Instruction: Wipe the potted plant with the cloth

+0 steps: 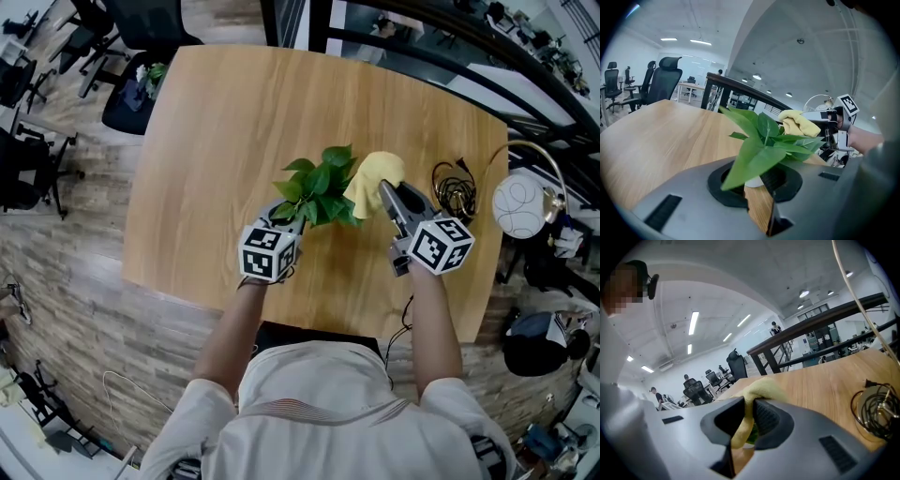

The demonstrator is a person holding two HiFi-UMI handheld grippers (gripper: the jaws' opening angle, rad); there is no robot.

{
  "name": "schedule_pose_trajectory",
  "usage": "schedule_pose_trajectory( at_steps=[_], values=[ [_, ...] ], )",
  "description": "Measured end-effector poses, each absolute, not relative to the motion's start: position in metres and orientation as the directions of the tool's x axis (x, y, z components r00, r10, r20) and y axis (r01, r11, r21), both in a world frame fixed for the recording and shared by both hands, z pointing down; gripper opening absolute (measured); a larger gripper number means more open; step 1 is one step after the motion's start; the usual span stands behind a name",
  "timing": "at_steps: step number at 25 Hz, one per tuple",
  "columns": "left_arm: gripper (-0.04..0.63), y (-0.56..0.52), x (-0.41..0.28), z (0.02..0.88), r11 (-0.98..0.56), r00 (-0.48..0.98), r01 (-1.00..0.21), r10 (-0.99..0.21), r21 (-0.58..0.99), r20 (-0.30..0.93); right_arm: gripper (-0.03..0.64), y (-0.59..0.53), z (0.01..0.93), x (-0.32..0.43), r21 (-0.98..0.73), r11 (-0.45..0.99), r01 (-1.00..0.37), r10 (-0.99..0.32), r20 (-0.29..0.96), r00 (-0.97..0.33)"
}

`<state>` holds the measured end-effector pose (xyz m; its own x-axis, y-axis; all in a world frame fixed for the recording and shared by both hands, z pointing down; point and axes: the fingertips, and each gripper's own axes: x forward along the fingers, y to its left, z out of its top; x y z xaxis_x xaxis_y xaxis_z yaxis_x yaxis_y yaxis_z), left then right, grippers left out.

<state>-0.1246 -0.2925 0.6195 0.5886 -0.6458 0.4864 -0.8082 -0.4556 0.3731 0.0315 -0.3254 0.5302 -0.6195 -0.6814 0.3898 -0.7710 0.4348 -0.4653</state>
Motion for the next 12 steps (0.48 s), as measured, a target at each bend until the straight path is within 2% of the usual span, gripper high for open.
schedule_pose_trajectory(
  at_steps=[6, 8, 12],
  values=[
    [0.063, -0.294, -0.125, 0.62, -0.455, 0.588, -0.809, -0.647, 0.373, 0.486, 0.103, -0.317, 0.493, 0.021, -0.515, 0.517, -0.683, -0.675, 0.244, -0.696],
    [0.063, -0.294, -0.125, 0.62, -0.456, 0.589, -0.808, -0.646, 0.372, 0.486, 0.101, -0.319, 0.487, 0.027, -0.432, 0.515, -0.74, -0.713, 0.263, -0.65],
    [0.063, -0.293, -0.125, 0.62, -0.455, 0.589, -0.808, -0.646, 0.375, 0.485, 0.101, -0.333, 0.505, 0.056, -0.234, 0.445, -0.864, -0.777, 0.379, -0.503]
  ],
)
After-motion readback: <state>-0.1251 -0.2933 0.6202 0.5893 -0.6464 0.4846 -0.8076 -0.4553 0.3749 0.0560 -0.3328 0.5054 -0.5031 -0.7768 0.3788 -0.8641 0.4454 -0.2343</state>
